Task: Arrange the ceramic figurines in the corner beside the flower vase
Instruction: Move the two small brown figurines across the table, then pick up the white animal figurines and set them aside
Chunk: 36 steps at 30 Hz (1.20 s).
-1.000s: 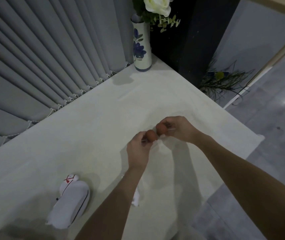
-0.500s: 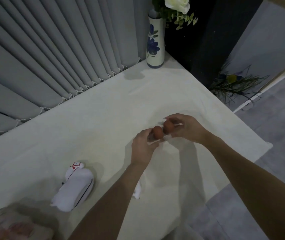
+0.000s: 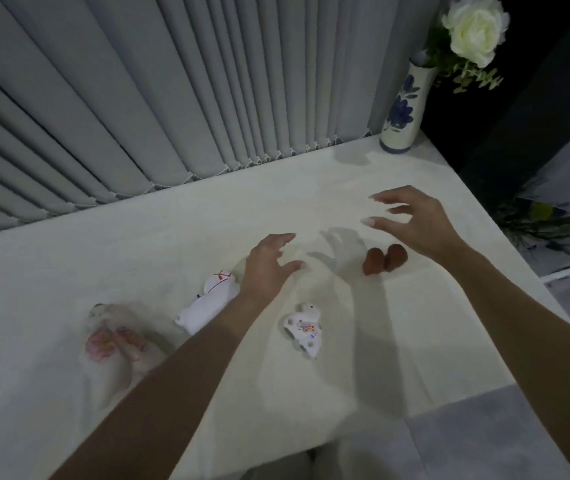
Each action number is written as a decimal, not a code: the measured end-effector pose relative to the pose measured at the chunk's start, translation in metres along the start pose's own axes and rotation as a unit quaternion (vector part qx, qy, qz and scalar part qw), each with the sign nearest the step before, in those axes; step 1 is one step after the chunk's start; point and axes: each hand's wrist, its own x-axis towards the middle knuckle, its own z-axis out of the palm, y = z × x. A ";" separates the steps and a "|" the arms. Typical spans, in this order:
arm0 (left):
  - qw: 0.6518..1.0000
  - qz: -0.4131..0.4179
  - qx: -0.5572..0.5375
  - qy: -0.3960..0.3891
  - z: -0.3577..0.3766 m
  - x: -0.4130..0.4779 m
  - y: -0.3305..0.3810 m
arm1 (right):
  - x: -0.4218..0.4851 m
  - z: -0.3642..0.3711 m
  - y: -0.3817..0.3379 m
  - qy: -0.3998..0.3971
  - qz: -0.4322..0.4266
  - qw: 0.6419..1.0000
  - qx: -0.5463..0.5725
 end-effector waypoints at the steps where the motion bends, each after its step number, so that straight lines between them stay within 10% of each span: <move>1: 1.000 -0.003 0.020 0.008 -0.010 -0.003 -0.006 | -0.001 0.009 -0.008 -0.015 -0.014 1.000 0.000; 10: 0.950 -0.260 0.169 -0.026 -0.090 -0.021 -0.094 | -0.050 0.112 -0.010 -0.371 0.088 0.898 -0.219; 23: 0.962 -0.253 0.004 -0.103 -0.085 -0.059 -0.108 | -0.088 0.148 -0.023 -0.350 0.052 0.911 -0.213; 36: 0.972 -0.108 0.117 -0.173 -0.071 -0.077 -0.081 | -0.058 0.106 -0.018 -0.292 0.040 0.944 -0.149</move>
